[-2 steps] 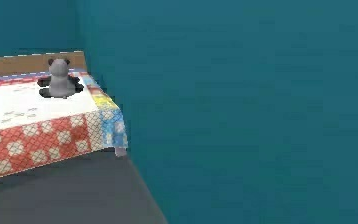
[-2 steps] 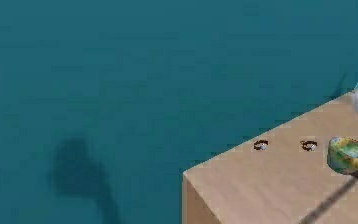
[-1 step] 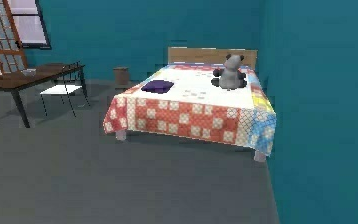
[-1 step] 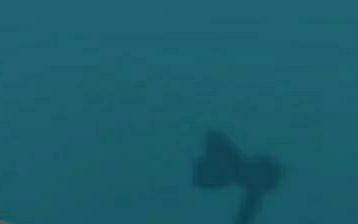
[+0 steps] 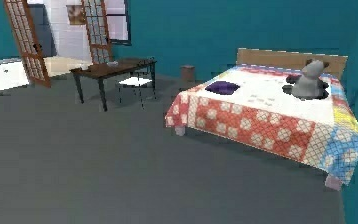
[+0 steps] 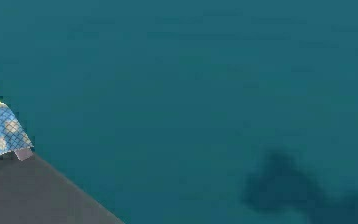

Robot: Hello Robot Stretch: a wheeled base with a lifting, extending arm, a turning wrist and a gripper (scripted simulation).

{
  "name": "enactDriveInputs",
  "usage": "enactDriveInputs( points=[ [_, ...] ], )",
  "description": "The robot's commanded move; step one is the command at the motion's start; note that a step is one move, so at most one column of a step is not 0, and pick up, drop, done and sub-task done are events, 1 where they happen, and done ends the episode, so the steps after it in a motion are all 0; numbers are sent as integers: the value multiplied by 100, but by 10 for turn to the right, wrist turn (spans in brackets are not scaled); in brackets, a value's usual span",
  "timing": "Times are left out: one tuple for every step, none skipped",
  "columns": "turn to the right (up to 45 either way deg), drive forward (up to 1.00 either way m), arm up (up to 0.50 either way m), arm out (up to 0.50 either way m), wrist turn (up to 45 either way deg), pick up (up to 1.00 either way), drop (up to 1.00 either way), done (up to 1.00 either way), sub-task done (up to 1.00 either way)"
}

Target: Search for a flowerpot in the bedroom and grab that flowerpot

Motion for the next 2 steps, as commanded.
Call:
enactDriveInputs(
  points=[
    [0, 25, 0, 0, 0, 0, 0, 0, 0],
    [-450, 0, 0, 0, 0, 0, 0, 0, 0]
  ],
)
